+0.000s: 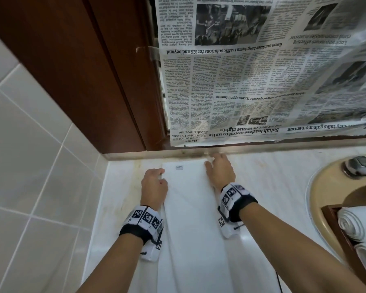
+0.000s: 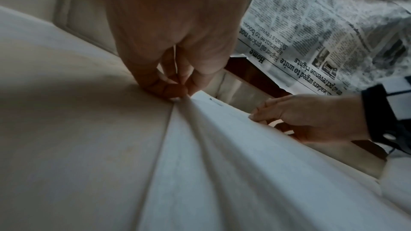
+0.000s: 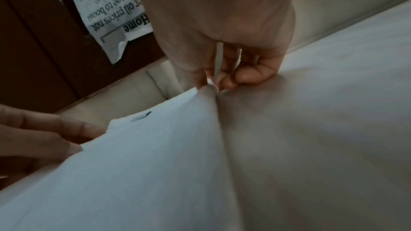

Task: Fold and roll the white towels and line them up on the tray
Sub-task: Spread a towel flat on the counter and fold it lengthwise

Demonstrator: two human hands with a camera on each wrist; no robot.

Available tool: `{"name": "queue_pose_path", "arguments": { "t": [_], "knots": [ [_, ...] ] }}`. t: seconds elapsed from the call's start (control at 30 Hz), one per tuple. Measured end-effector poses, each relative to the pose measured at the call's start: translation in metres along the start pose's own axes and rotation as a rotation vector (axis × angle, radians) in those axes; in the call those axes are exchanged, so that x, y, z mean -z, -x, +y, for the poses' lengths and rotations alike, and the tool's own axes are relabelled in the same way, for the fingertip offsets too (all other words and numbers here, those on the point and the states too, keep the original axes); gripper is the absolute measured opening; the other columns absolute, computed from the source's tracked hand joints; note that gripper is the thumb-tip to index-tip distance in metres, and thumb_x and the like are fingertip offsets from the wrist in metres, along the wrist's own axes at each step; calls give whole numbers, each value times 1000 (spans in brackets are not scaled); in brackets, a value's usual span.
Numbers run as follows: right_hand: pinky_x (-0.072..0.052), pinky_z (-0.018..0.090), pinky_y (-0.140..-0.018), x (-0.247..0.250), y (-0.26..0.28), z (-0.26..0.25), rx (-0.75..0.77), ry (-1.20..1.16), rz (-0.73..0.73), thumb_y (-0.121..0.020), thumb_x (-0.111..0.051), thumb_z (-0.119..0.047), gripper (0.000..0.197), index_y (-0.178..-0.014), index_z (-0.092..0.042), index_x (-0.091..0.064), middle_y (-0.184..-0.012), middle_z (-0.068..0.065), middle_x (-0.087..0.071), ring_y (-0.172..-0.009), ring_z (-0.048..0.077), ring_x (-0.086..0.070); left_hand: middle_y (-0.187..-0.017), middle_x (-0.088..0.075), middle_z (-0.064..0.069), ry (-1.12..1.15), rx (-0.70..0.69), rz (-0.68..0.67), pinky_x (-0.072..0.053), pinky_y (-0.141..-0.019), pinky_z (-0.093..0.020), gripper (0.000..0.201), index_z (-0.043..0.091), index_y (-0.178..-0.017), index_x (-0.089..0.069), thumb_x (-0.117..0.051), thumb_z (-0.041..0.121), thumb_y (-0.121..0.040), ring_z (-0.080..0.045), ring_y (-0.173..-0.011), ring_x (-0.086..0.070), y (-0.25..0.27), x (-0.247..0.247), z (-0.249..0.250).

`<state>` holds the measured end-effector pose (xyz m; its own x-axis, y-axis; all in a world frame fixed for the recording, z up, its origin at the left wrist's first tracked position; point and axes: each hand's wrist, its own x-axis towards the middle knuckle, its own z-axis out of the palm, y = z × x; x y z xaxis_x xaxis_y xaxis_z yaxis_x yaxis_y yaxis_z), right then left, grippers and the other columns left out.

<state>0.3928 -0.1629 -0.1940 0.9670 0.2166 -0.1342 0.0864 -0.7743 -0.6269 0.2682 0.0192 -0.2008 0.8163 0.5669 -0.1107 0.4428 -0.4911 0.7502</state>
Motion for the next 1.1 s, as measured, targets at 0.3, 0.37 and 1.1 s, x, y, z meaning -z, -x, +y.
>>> {"name": "queue_pose_path", "arguments": {
  "t": [0.3, 0.37, 1.1],
  "knots": [
    [-50, 43, -98, -13, 177, 62, 415, 391, -112, -93, -41, -47, 60, -143, -16, -49, -148, 3, -51, -130, 25, -51, -154, -39, 4, -284, -218, -195, -30, -112, -30, 48, 21, -144, -51, -58, 29, -97, -20, -137, -36, 87, 3, -36],
    [-36, 46, -109, -14, 204, 77, 391, 451, -135, -99, -35, -47, 59, -150, -19, -43, -156, -2, -40, -140, 22, -41, -157, -35, 7, -353, -200, -209, -34, -110, -37, 52, 23, -148, -47, -47, 42, -99, -20, -139, -33, 99, 6, -35],
    [-14, 40, -120, 71, 163, 113, 314, 458, -293, -87, -2, -68, 86, -157, -23, -23, -166, -8, -9, -152, 19, -11, -155, -35, 4, -392, -185, -245, -32, -110, -46, 41, 30, -142, -49, -43, 29, -102, -27, -136, -35, 109, -30, 25]
  ]
}}
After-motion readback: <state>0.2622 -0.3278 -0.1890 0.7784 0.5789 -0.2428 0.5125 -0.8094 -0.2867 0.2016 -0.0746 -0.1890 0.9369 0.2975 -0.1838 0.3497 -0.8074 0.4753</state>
